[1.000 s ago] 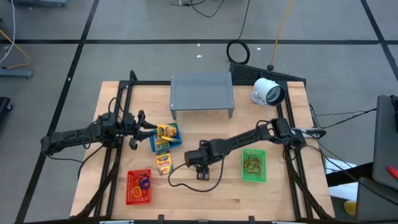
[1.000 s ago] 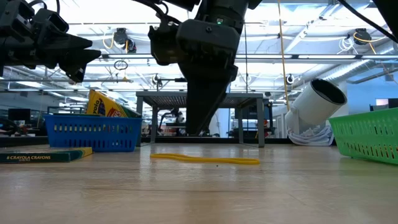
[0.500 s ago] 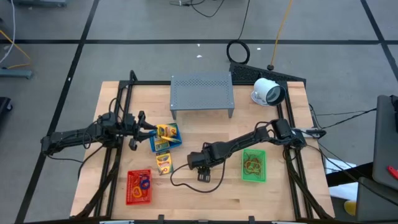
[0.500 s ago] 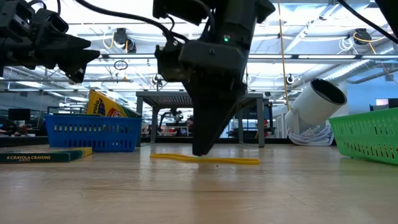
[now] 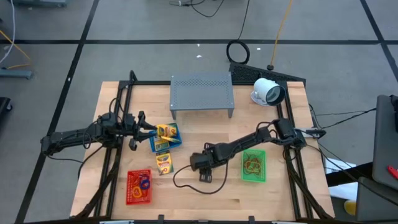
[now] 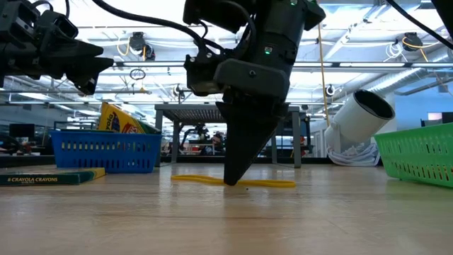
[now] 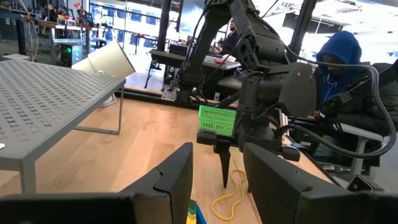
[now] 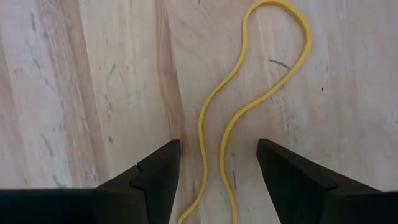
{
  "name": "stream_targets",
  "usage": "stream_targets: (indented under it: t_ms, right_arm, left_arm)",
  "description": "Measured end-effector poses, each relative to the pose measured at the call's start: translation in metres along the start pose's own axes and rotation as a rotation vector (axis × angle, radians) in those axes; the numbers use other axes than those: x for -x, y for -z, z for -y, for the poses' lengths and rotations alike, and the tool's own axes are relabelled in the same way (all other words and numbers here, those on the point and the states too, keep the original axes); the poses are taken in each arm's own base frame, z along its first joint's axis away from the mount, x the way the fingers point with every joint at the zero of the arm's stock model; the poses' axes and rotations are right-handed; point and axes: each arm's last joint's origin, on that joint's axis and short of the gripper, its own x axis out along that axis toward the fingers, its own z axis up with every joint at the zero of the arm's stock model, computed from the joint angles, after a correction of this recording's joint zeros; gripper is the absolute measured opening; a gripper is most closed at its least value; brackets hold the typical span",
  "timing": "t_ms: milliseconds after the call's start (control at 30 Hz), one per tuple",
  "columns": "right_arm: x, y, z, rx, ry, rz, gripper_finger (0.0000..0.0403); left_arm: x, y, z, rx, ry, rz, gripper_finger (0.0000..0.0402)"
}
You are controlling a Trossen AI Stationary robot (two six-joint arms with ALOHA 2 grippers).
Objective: Pick & Place Office Desk Supplies
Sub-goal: Put the yellow rubber band into the green bin
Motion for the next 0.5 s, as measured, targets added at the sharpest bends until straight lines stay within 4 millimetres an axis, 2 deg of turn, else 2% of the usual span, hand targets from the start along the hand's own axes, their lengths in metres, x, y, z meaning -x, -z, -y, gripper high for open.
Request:
stream_targets:
  t_ms: [367, 500]
  right_arm:
    - [-0.0016, 0.0038, -0.0045, 0.143, 0.026, -0.006, 0.0208]
    - [-0.0021, 0.0043, -0.0052, 0.148, 0.024, -0.007, 0.0186]
  left_arm:
    - [0.0000, -0.0001, 0.0000, 0.000, -0.001, 0.001, 0.0152]
    - [0.0000, -0.0001, 0.0000, 0.000, -0.001, 0.001, 0.0152]
